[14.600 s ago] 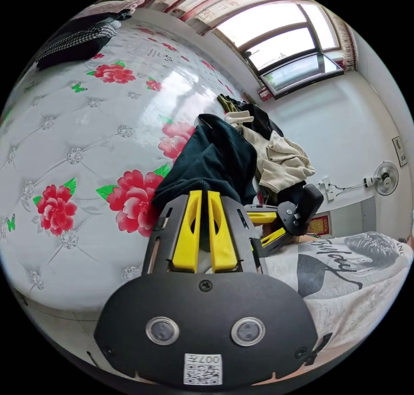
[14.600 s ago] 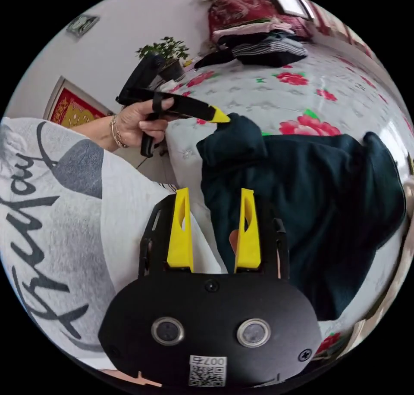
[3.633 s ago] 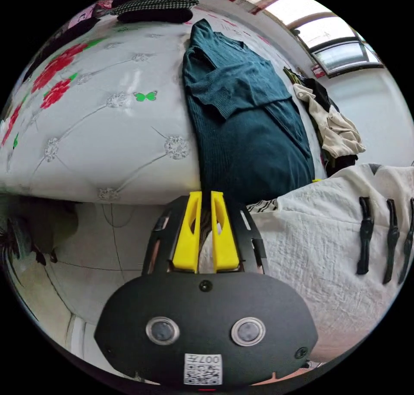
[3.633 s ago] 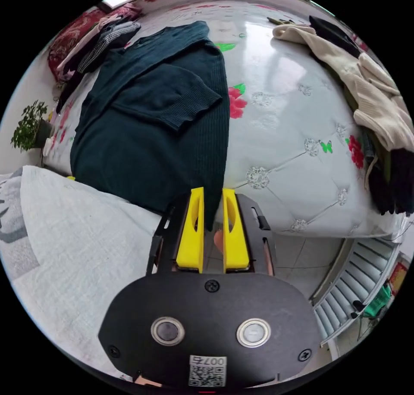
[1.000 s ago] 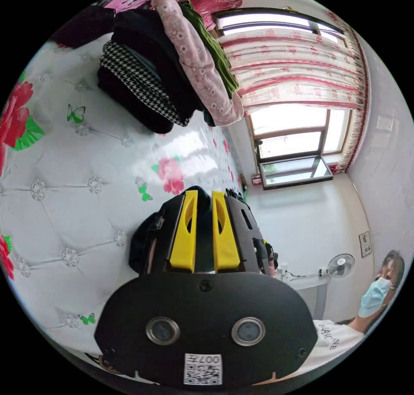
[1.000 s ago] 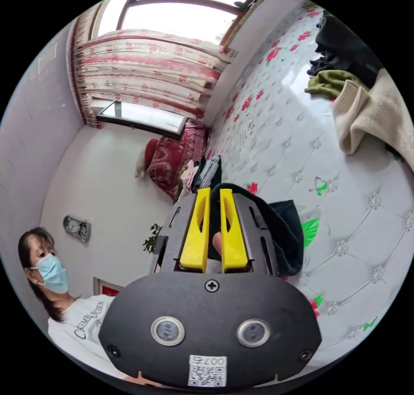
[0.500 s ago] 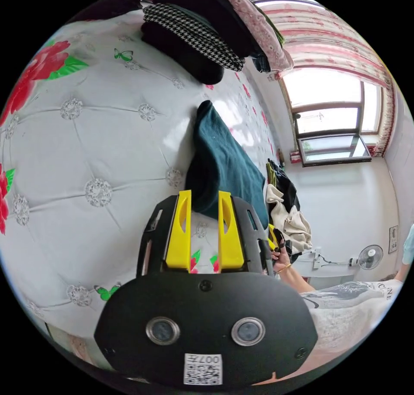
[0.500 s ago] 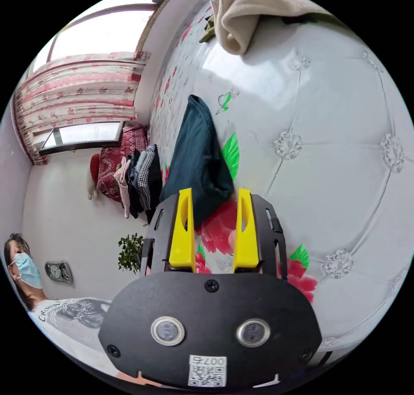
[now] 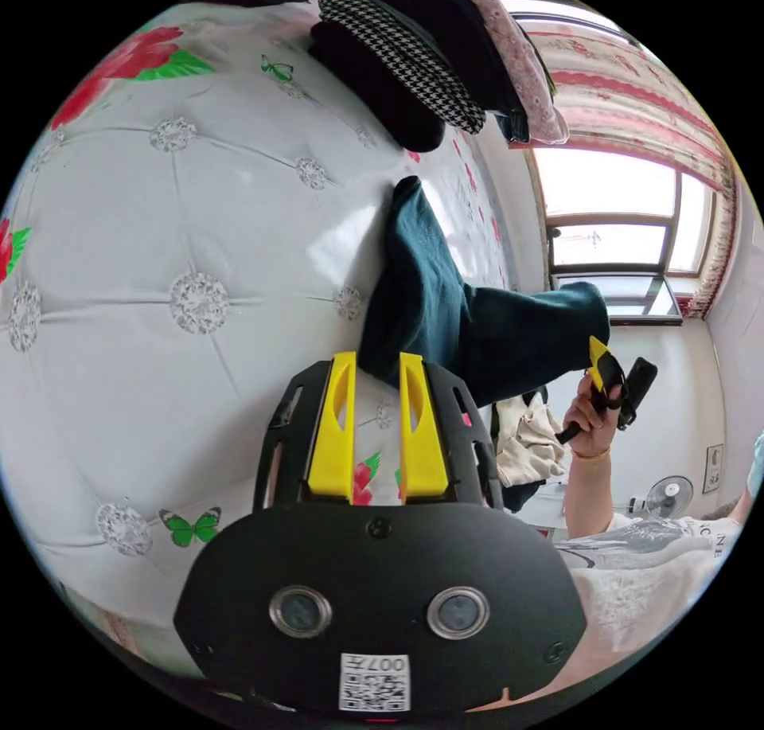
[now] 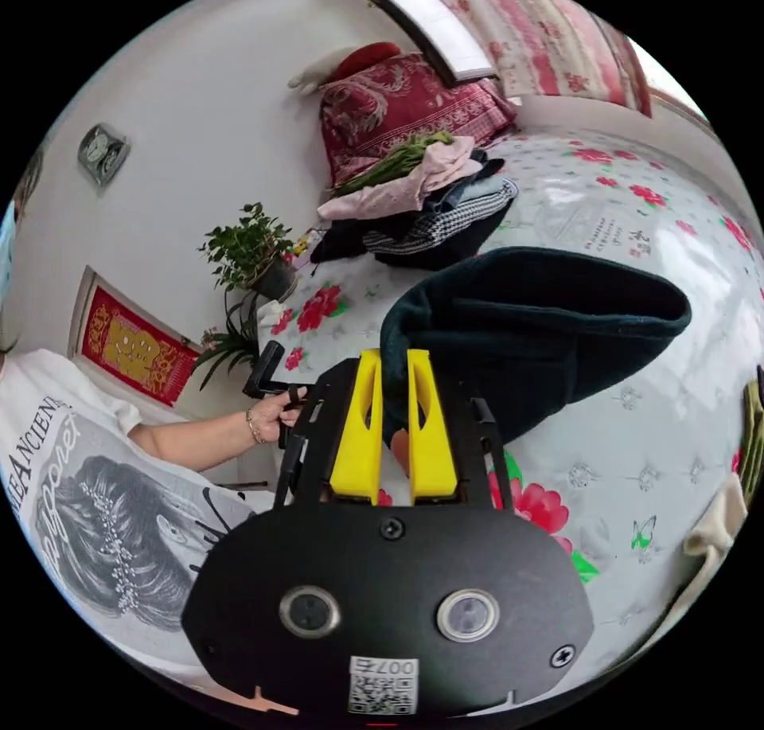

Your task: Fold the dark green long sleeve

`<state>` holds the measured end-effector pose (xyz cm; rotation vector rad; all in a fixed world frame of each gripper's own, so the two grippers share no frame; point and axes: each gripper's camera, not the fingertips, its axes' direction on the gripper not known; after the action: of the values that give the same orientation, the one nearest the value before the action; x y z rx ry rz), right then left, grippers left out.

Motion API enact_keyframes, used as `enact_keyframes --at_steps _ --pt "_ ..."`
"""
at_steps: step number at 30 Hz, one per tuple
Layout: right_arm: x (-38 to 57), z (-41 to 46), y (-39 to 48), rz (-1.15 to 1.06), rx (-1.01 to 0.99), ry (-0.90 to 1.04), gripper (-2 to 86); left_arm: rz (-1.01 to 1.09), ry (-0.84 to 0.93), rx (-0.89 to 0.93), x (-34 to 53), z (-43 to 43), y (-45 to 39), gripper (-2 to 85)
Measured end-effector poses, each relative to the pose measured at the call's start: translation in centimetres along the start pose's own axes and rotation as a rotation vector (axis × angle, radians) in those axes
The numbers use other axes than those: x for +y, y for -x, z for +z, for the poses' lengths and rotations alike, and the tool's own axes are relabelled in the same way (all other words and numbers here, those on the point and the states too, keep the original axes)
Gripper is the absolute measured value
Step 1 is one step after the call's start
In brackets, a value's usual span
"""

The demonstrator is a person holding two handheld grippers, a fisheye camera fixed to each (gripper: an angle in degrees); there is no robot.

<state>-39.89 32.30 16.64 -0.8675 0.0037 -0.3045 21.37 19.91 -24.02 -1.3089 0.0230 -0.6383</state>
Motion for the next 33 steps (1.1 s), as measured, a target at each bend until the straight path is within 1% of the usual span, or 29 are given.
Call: enact_keyframes --at_steps 1,2,3,5,6,7,9,10,12,13,15,17,18,21,23,26,28,31,33 --pt "-0.3 1.5 1.1 -0.037 -0.016 0.030 7.0 -0.004 -0.014 0.005 0.6 -0.7 0.6 8.1" --pt "-0.3 4.7 2.9 -0.089 -0.046 0.096 7.1 -0.006 -0.022 0.008 0.9 -1.1 0.9 8.1" --pt "0.1 8.1 3.8 -0.091 -0.078 0.172 7.1 -0.014 -0.039 0.022 1.5 -2.0 1.6 8.4" --pt "1.2 12.1 4.1 -0.054 -0.149 0.278 7.3 -0.044 -0.071 0.079 2.8 -3.5 3.3 9.6" --pt "2.2 13.3 3.6 -0.008 -0.180 0.292 7.6 -0.049 -0.077 0.097 3.1 -3.8 3.7 10.0" --pt "2.7 13.4 3.1 0.018 -0.190 0.281 7.7 -0.056 -0.082 0.134 3.5 -4.3 4.4 10.9" --pt "4.5 12.1 0.0 0.144 -0.197 0.213 8.5 -0.051 -0.081 0.183 4.1 -4.6 5.3 12.5" --pt "4.9 11.4 -1.0 0.180 -0.184 0.192 8.7 -0.045 -0.076 0.211 4.3 -4.5 5.7 13.7" --pt "6.9 8.2 -5.9 0.342 -0.114 0.093 9.5 -0.030 -0.062 0.256 4.2 -4.1 5.9 15.3" --pt "7.4 7.5 -7.2 0.386 -0.103 0.069 9.8 -0.015 -0.050 0.278 4.0 -3.5 5.7 16.2" --pt "9.4 5.2 -11.8 0.539 -0.124 -0.018 10.5 0.017 -0.019 0.301 3.5 -2.2 4.9 17.0" --pt "10.2 4.6 -14.6 0.615 -0.142 -0.046 10.9 0.045 0.028 0.311 2.9 -0.5 3.8 16.6" --pt "10.3 4.7 -16.1 0.641 -0.144 -0.048 11.1 0.060 0.051 0.289 2.6 0.4 3.0 15.8" --pt "9.4 5.8 -19.2 0.672 -0.153 -0.039 11.4 0.044 0.088 0.170 2.2 1.0 2.4 12.2" --pt "8.6 7.3 -20.7 0.682 -0.189 -0.002 10.9 0.012 0.102 0.169 2.6 1.0 2.9 9.3" --pt "8.4 9.0 -21.8 0.686 -0.252 0.037 9.6 0.014 0.107 0.190 3.0 0.7 2.9 7.7" --pt "9.1 8.4 -21.8 0.686 -0.272 0.021 8.7 0.056 0.078 0.209 3.4 -0.5 1.8 6.7" --pt "11.0 6.0 -19.8 0.638 -0.379 -0.039 7.4 0.113 0.030 0.261 3.3 -3.4 -0.2 6.1" --pt "12.4 3.8 -16.6 0.570 -0.460 -0.080 6.5 0.171 0.001 0.288 3.1 -5.9 -1.8 5.8"
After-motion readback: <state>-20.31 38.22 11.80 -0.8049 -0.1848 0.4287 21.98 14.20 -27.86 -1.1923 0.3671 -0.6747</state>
